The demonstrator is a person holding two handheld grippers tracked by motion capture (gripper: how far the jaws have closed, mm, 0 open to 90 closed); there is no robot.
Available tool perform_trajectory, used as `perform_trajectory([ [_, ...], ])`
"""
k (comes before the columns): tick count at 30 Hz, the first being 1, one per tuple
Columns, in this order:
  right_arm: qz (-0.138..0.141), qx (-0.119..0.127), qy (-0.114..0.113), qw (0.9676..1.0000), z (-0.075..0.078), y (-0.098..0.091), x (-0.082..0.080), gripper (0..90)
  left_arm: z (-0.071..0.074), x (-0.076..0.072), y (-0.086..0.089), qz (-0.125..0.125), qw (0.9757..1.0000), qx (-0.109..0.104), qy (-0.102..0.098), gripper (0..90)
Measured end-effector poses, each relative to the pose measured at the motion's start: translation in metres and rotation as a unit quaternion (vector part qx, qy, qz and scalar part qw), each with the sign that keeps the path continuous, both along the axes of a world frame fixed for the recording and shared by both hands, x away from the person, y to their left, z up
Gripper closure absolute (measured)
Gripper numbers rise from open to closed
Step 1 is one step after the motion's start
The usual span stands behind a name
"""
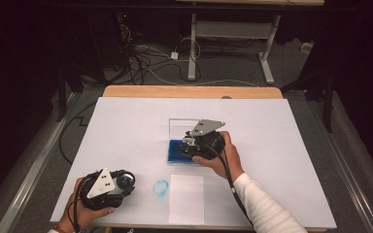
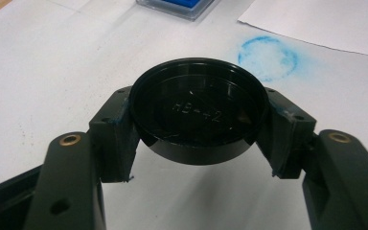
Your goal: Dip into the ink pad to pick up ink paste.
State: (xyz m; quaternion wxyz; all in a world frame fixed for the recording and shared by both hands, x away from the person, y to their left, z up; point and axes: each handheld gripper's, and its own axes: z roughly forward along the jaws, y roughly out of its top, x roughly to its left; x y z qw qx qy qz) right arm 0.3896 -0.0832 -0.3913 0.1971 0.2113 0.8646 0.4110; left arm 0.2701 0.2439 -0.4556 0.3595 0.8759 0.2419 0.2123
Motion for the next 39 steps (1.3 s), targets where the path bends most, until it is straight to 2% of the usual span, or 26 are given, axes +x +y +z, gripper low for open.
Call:
perform_trajectory([
  [10, -0.007, -0.025, 0.021, 0.9994, -0.02, 0.02, 0.019, 57.4, -0.001, 0.0, 0.0, 0.0, 1.0, 0.001, 0.003, 36.6],
  [26, -0.012, -0.034, 0.043, 0.9984, -0.035, 0.034, 0.03, 57.3, -0.002, 0.001, 0.0, -0.002, 1.0, 0.003, 0.007, 36.6],
  [38, -0.019, -0.021, 0.059, 0.9979, -0.037, 0.033, 0.034, 57.4, -0.002, 0.002, 0.0, -0.003, 1.0, 0.003, 0.009, 36.6],
  [39, -0.018, -0.015, 0.063, 0.9977, -0.037, 0.032, 0.034, 57.4, -0.002, 0.002, 0.0, -0.003, 0.9999, 0.004, 0.009, 36.6],
])
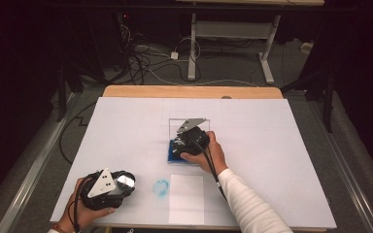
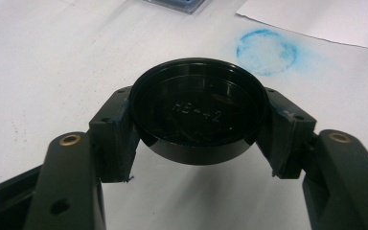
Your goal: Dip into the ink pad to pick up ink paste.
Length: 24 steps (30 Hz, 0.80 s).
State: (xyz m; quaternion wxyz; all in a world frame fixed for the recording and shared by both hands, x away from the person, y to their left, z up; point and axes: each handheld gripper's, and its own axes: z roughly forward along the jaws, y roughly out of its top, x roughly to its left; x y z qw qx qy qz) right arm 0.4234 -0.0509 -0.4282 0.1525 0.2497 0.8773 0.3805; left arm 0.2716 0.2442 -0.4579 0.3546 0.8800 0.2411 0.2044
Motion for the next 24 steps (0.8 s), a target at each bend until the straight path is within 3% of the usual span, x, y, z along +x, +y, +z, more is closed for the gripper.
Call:
perform_trajectory([
  [3, -0.002, -0.012, -0.005, 0.9999, -0.0005, 0.0013, -0.001, 57.3, -0.0003, 0.0003, 0.0, 0.0, 1.0, 0.002, 0.001, 36.6],
  [8, -0.006, 0.003, 0.011, 0.9999, -0.0022, -0.0021, 0.002, 57.5, -0.0008, 0.0001, -0.0006, -0.001, 1.0, 0.002, 0.002, 36.6],
  [14, -0.008, -0.007, 0.006, 0.9999, -0.0024, -0.0012, 0.0005, 57.6, -0.0001, -0.0011, -0.0016, 0.002, 1.0, 0.003, -0.003, 36.6],
  [24, -0.016, 0.005, 0.004, 0.9999, -0.0049, -0.0023, -0.0002, 57.6, -0.0003, -0.0021, -0.0028, 0.001, 1.0, 0.004, -0.003, 36.6],
])
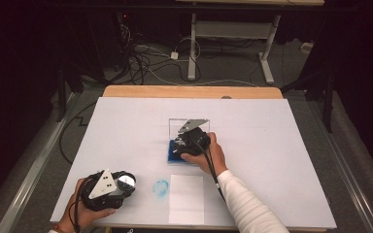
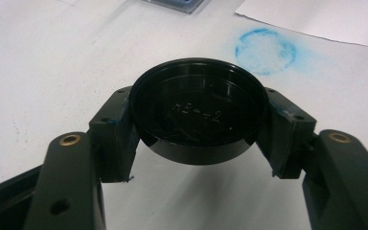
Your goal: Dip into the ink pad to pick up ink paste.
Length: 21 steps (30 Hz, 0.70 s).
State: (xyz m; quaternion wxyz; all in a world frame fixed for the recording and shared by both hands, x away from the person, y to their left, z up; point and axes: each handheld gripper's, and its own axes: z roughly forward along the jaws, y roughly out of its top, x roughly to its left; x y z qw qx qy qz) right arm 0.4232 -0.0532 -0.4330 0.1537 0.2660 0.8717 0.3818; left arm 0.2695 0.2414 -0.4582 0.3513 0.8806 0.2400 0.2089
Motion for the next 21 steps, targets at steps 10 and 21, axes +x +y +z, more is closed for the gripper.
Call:
perform_trajectory([
  [10, -0.012, -0.006, -0.014, 0.9998, -0.0013, 0.0026, -0.0058, 57.6, 0.0001, 0.0, -0.0008, -0.003, 1.0, 0.002, 0.0, 36.6],
  [21, -0.012, -0.008, -0.018, 0.9997, -0.001, 0.001, -0.0095, 57.5, 0.0, 0.0002, -0.0007, -0.004, 1.0, 0.004, 0.002, 36.6],
])
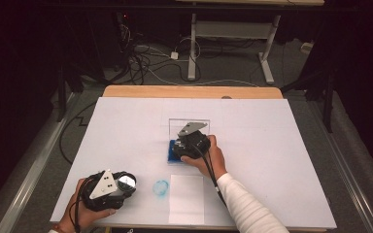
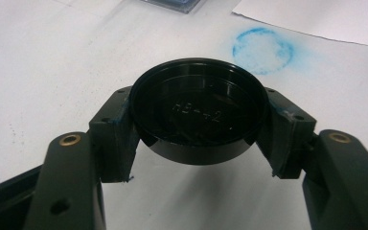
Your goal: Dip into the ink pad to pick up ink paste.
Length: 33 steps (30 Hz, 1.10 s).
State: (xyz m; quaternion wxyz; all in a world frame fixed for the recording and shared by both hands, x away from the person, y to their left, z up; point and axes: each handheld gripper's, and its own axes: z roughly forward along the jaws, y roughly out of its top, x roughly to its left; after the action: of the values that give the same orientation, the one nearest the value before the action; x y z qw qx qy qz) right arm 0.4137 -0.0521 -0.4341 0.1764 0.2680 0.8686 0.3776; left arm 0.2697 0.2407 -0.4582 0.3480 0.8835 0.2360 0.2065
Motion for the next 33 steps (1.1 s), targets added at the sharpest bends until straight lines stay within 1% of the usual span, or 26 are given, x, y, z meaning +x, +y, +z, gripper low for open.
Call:
perform_trajectory([
  [4, 0.001, 0.003, 0.001, 1.0, -0.001, 0.0, 0.002, 57.5, 0.0, 0.0, 0.0, 0.0, 1.0, -0.001, 0.0, 36.5],
  [6, 0.001, 0.007, 0.006, 1.0, -0.001, -0.001, 0.002, 57.5, 0.0, 0.0, 0.0, 0.0, 1.0, -0.001, -0.001, 36.6],
  [8, 0.006, 0.006, 0.012, 0.9999, 0.001, -0.003, 0.003, 57.5, 0.001, 0.0, 0.0, 0.001, 1.0, -0.001, -0.001, 36.6],
  [9, 0.004, 0.01, 0.017, 0.9998, 0.002, -0.005, 0.003, 57.6, 0.001, 0.0, 0.001, 0.001, 1.0, -0.001, -0.002, 36.6],
  [11, 0.009, 0.012, 0.018, 0.9997, 0.003, -0.007, 0.004, 57.6, 0.001, 0.0, 0.001, 0.001, 1.0, -0.002, -0.002, 36.6],
  [13, 0.007, 0.015, 0.018, 0.9997, 0.005, -0.009, 0.003, 57.5, 0.001, 0.001, 0.002, 0.001, 1.0, -0.003, -0.002, 36.6],
  [16, 0.008, 0.015, 0.017, 0.9997, 0.007, -0.01, 0.004, 57.6, 0.001, 0.001, 0.001, 0.001, 1.0, -0.002, -0.001, 36.6],
  [19, 0.008, 0.01, 0.025, 0.9996, 0.003, -0.01, 0.005, 57.5, 0.0, 0.001, 0.001, -0.001, 1.0, -0.002, 0.0, 36.5],
  [20, 0.008, 0.013, 0.023, 0.9996, 0.002, -0.01, 0.005, 57.6, 0.0, 0.001, 0.001, -0.001, 1.0, -0.001, 0.0, 36.6],
  [29, 0.006, 0.006, 0.016, 0.9998, 0.001, -0.009, 0.002, 57.6, 0.0, -0.001, 0.0, -0.001, 1.0, 0.0, 0.0, 36.6],
  [31, 0.006, 0.013, 0.018, 0.9997, 0.0, -0.01, 0.003, 57.6, 0.0, -0.001, 0.0, -0.001, 1.0, -0.001, -0.001, 36.6],
  [33, 0.004, 0.014, 0.016, 0.9998, -0.001, -0.01, 0.002, 57.6, 0.0, -0.001, 0.0, -0.001, 1.0, -0.001, -0.001, 36.6],
])
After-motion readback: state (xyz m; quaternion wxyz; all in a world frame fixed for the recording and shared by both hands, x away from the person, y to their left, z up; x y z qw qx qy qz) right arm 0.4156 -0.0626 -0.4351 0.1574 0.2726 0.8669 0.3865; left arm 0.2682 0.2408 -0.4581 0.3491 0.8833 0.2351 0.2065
